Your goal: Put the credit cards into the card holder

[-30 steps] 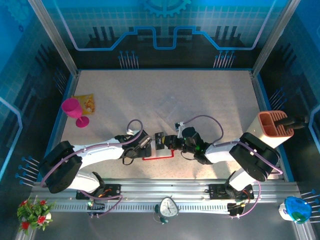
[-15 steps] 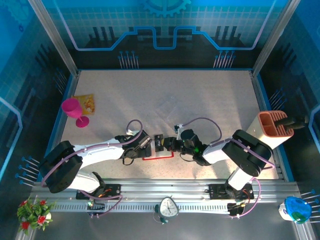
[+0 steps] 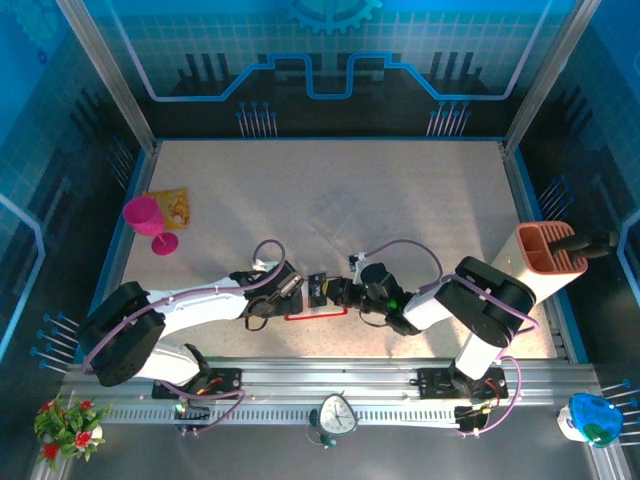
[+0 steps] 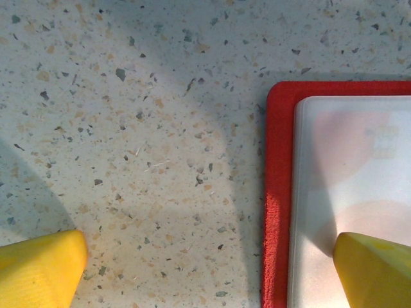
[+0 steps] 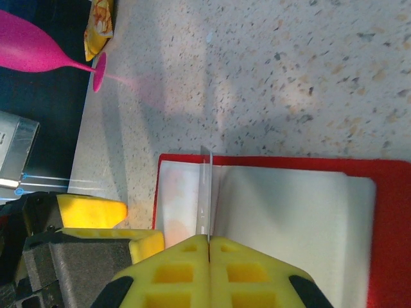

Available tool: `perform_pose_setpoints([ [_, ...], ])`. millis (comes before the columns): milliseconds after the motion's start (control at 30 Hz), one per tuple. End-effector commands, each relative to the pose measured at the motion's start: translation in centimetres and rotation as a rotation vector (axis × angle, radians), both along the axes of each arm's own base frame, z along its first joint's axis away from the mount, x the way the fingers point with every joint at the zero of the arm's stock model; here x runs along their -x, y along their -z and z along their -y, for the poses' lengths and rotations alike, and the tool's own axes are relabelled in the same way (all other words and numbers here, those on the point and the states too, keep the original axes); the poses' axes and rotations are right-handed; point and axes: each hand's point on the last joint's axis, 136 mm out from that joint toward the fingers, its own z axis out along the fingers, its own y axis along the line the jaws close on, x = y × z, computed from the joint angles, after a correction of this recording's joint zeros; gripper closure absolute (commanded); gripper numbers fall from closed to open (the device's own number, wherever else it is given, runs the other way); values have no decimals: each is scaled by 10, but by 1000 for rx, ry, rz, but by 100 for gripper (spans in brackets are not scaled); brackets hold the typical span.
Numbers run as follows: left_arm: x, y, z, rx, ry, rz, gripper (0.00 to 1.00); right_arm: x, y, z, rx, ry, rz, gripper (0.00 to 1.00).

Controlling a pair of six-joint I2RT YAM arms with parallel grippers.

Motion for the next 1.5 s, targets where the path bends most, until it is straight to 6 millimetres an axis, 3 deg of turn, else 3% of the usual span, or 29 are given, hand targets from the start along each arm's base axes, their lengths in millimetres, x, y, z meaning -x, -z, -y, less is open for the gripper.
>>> perform_pose_setpoints([
  [0, 18, 18, -19, -73, -19, -64, 1, 4, 7, -1, 9, 4, 0, 100],
  [833, 19, 19, -20, -72, -19, -64, 1, 19, 20, 8, 94, 11, -109, 100],
  [1467, 17, 20, -18, -67, -20, -59, 1, 27, 42, -9, 140, -71, -211, 100],
])
